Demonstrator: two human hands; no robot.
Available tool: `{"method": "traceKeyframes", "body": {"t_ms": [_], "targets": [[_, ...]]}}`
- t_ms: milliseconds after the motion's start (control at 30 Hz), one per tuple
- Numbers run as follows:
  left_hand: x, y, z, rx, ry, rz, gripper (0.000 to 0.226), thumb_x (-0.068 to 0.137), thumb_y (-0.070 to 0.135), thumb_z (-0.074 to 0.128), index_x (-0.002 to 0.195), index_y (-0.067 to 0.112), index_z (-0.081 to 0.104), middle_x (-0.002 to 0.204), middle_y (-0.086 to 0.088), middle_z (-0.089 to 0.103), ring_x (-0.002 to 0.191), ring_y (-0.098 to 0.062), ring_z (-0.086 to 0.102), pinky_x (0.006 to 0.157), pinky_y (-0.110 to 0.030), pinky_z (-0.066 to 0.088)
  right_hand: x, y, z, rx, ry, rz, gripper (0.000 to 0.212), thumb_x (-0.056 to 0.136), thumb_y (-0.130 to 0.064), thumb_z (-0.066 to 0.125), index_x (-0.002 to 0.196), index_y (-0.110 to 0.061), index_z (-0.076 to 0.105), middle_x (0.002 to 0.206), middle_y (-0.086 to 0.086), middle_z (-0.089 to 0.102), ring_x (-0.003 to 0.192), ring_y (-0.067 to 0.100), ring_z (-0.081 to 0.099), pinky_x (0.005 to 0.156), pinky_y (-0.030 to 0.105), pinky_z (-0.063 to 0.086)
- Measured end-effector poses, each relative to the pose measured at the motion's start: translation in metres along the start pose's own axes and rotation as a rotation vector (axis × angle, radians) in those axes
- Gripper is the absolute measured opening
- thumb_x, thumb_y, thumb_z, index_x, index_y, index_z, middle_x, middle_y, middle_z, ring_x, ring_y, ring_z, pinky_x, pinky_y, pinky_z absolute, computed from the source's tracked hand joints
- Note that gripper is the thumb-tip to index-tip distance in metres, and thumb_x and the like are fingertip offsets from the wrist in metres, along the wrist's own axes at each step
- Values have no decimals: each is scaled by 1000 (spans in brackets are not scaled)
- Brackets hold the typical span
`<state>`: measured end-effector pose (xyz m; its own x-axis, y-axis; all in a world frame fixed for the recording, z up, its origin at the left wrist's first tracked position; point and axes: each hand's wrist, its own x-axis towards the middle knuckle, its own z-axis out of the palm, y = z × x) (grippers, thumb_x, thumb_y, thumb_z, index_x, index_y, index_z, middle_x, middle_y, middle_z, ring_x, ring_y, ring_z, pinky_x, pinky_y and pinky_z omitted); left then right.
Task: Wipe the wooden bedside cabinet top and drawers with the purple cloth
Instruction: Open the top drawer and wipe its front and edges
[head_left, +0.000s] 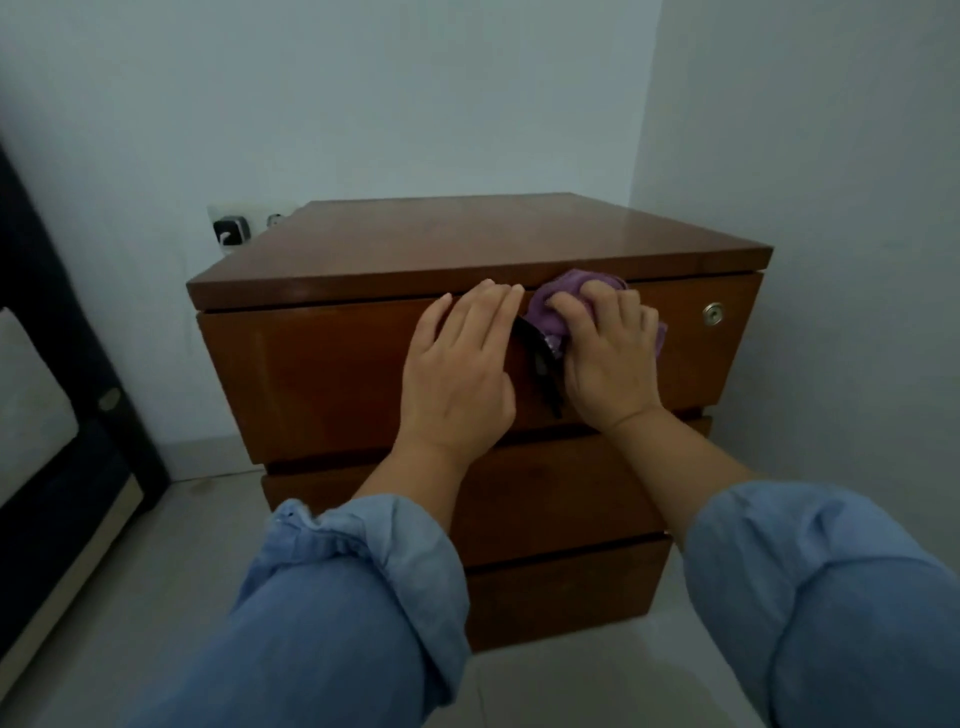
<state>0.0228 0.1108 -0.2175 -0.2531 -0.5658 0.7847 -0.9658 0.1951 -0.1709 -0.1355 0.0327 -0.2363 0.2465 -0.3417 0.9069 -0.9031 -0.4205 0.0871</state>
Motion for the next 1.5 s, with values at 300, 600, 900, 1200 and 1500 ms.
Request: {"method": "traceKeyframes", "body": {"t_ms": [300,600,900,1200,1500], "targets": [[-2,1,26,4,112,-53,72,71,15,51,142,12,40,141,-5,48,135,-18,40,112,-37,25,-72,-2,39,-92,7,33,37,73,-25,46,110,-22,45,112,4,41,92,26,38,73,39,42],[3,27,7,58,-50,-55,77,73,21,51,147,11,30,148,-6,40,140,-19,31,116,-44,16,-93,31,-12,-6,-311,129,36,77,-24,57,112,-23,50,111,8,57,91,29,55,68,39,42],[31,58,24,-2,-50,38,71,73,17,50,143,11,38,144,-4,45,137,-19,37,116,-41,21,-9,51,-7,25,-39,230,33,79,-23,48,112,-18,46,113,15,58,93,33,49,74,42,41],[26,57,36,39,-43,31,77,72,19,51,146,12,33,147,-3,42,137,-17,36,113,-41,23,-78,61,15,-70,-185,253,32,78,-23,49,110,-19,48,109,11,58,92,26,43,67,37,42],[27,72,20,77,-132,-42,79,71,30,49,146,12,30,144,-5,42,135,-18,37,108,-44,25,-69,95,-47,57,-336,394,33,82,-21,42,113,-13,49,117,10,46,99,28,42,77,38,35]]}}
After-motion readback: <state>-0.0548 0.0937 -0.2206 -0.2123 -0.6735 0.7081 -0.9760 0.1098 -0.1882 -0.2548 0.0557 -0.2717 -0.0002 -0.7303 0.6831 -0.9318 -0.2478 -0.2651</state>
